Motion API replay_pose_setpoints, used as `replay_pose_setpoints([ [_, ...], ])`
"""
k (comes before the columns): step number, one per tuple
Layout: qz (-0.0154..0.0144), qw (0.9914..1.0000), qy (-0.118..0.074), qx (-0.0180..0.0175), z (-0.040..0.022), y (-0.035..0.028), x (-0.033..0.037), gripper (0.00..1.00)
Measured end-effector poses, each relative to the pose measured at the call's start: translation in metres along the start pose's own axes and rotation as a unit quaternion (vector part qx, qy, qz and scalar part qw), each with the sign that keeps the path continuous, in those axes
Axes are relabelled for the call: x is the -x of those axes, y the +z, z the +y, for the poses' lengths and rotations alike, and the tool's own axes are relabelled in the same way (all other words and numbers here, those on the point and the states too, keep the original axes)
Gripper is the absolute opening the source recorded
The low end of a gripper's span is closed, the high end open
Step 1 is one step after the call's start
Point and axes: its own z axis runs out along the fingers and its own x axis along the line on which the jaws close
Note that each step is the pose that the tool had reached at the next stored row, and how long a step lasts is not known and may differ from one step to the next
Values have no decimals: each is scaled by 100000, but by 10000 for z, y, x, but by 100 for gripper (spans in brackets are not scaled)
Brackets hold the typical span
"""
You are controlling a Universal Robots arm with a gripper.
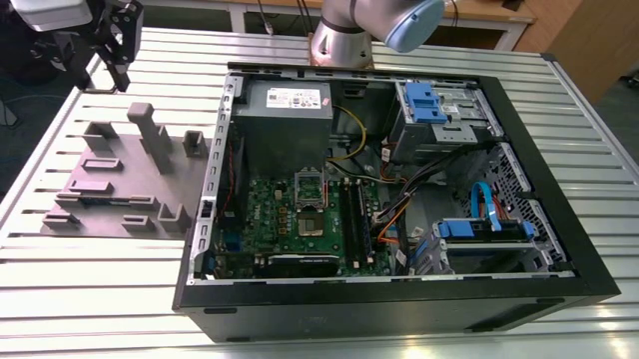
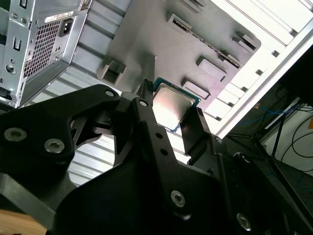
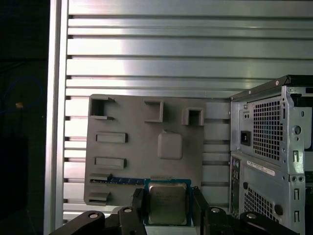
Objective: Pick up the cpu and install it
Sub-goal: 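Pick up the cpu and move it towards the insertion slot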
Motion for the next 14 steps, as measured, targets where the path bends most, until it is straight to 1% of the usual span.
replay_pose_setpoints([
  [14, 0, 100000, -1, 0, 0, -2, 83, 47],
])
